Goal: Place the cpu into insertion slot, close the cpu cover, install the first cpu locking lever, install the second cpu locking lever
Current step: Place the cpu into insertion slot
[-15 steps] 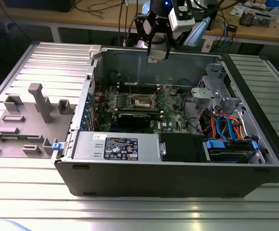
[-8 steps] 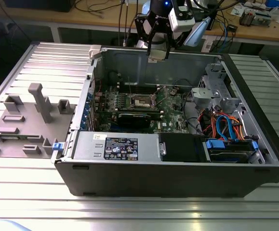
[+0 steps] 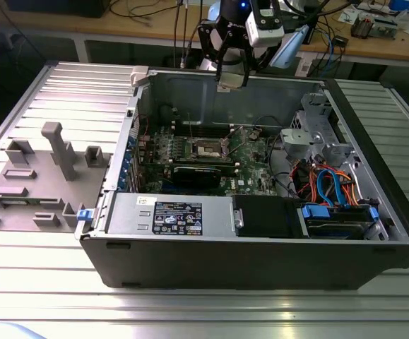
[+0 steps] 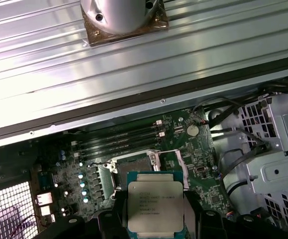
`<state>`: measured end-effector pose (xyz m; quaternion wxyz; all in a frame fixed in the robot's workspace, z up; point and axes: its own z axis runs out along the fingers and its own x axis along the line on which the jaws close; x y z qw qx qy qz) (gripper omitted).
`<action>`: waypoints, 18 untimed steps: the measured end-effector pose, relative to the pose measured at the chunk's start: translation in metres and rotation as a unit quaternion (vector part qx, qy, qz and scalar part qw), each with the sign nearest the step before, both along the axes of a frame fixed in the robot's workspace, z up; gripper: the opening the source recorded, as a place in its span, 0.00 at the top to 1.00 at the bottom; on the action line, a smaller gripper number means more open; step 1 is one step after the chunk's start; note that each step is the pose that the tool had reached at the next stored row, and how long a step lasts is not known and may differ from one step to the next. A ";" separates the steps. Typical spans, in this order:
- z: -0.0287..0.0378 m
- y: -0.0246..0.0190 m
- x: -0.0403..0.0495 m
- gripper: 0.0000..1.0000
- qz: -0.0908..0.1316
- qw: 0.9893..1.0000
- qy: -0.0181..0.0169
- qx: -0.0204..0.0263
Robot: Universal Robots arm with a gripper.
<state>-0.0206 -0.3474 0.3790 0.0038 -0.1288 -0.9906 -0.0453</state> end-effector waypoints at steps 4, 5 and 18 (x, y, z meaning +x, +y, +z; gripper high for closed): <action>-0.0009 0.0000 -0.0008 0.46 -0.018 1.000 0.000 0.000; -0.0014 0.0001 -0.0009 0.46 -0.026 1.000 0.000 0.000; -0.0023 0.0000 -0.0010 0.46 -0.048 0.999 0.000 0.000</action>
